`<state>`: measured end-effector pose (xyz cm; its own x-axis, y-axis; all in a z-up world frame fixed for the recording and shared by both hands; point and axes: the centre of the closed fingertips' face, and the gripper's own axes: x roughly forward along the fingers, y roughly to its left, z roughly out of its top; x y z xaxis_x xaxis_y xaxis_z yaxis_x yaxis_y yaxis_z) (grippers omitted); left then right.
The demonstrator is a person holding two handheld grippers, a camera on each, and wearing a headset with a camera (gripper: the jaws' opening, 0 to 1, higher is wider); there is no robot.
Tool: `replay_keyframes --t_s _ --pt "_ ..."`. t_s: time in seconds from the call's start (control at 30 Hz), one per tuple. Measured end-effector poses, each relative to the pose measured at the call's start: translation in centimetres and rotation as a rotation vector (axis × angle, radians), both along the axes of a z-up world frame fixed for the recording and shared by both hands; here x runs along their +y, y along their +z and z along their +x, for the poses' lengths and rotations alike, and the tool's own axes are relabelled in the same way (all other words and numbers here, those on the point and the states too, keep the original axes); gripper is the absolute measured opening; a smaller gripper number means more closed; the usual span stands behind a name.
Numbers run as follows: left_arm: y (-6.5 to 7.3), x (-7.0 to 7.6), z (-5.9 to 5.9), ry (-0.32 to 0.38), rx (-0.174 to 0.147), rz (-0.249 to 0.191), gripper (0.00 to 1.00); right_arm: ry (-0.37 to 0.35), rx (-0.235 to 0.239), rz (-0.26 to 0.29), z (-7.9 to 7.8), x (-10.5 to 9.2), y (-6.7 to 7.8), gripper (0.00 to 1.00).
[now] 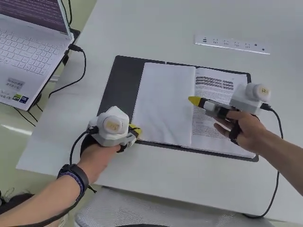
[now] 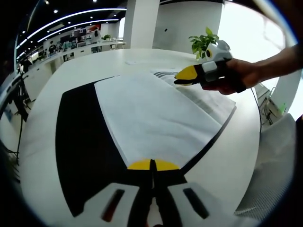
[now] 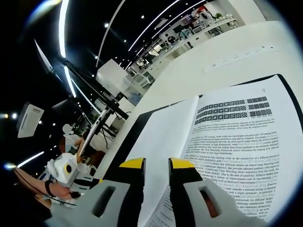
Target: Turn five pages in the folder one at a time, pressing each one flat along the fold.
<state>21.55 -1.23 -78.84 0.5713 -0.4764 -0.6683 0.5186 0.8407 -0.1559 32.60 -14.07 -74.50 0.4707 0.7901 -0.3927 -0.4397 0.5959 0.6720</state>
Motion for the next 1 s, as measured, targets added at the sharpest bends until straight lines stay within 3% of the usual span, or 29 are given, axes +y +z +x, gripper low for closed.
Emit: replay_keyframes --t_s 0.23,0.5,1.0 --pt "0.0 0.0 0.0 0.012 0.007 -0.009 0.0 -0.036 0.011 0.029 1.5 0.1 -0.4 0.1" --pt "0.1 -0.1 0.0 -0.007 0.002 0.011 0.0 -0.061 0.017 0.042 2.7 0.1 -1.1 0.03" --pt "0.0 -0.1 0.1 -0.012 -0.009 0.017 0.0 -0.036 0.018 0.06 2.8 0.1 -1.5 0.0"
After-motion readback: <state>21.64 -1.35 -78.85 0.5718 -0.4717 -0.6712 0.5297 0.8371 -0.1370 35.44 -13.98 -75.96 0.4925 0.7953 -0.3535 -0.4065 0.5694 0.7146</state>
